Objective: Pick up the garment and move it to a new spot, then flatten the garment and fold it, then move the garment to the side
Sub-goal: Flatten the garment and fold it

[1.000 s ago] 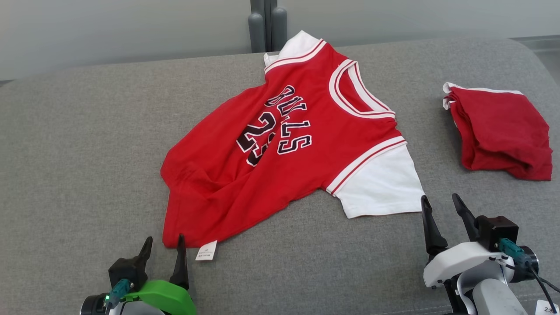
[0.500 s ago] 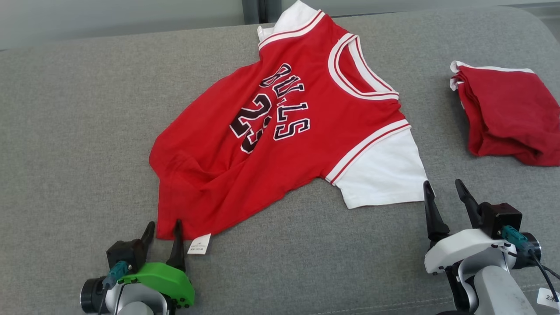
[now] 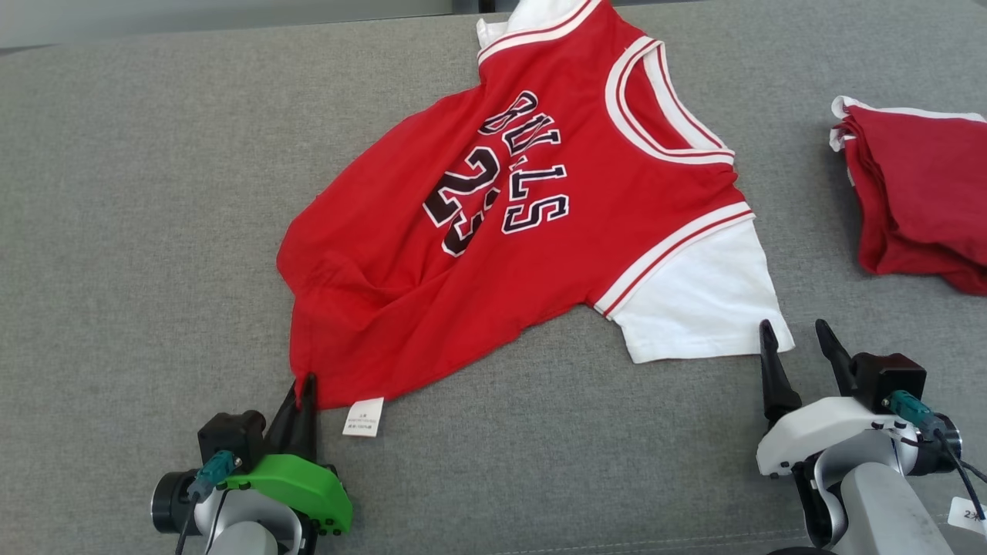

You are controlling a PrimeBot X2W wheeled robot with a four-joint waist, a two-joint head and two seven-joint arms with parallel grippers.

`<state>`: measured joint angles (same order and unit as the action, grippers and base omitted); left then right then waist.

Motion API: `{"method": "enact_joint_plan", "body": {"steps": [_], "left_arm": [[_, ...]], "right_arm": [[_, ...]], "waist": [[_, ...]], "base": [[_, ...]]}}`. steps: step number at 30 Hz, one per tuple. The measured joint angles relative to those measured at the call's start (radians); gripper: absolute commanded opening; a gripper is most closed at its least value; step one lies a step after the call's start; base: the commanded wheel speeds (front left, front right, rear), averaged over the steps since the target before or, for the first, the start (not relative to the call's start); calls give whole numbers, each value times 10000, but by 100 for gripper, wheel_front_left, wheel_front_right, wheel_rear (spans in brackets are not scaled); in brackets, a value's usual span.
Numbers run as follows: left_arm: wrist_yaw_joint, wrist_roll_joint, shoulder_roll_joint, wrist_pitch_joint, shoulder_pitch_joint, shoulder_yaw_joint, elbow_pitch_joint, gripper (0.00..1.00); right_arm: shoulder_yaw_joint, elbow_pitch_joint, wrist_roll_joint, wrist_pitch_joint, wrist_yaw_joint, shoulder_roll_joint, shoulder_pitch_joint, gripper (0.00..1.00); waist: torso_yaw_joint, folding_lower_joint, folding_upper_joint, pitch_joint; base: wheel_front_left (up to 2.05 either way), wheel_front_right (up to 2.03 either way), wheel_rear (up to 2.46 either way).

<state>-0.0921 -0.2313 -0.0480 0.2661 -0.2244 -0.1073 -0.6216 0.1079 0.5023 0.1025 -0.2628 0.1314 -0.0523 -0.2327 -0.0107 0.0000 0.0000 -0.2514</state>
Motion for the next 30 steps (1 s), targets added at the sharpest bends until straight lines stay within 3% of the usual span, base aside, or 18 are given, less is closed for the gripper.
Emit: {"method": "enact_joint_plan", "body": {"steps": [6,7,8,9,12,19,24,30], "left_arm": [[-59,140,13,4,-35,-81,176,0],[-65,163,15,4,-58,-98,186,0],[-94,173,17,4,-92,-104,198,0],[-121,215,15,2,-127,-92,245,0],[-134,184,15,-13,40,59,422,0],[-249,485,-8,-19,97,732,2006,0],[-355,706,-788,-21,-1877,880,2963,0],[-370,485,-2182,-13,-4643,50,2483,0]], "right_arm": [[-84,901,-2,-19,0,13,-451,100],[-100,1064,-10,-35,0,8,-556,93],[-151,1204,-19,-44,-4,-4,-629,0],[-324,1733,391,-107,-6,-15,-879,0],[-280,1455,756,-31,-6,2,-773,0],[-362,-635,1331,-13,-6,-27,-652,0],[-612,-1868,1822,0,-6,-1005,-2262,0],[-1049,-2220,1741,-2,-2,-2017,-4357,0]], "waist": [[-228,0,0,-247],[-270,0,0,-287],[-309,0,0,-321],[-421,0,0,-344],[-440,0,0,-108],[-335,0,0,806],[-208,0,0,1545],[-139,0,0,1578]], "base": [[0,0,0],[0,0,0],[0,0,0],[0,0,0],[0,0,0],[0,0,0],[0,0,0],[0,0,0]]}}
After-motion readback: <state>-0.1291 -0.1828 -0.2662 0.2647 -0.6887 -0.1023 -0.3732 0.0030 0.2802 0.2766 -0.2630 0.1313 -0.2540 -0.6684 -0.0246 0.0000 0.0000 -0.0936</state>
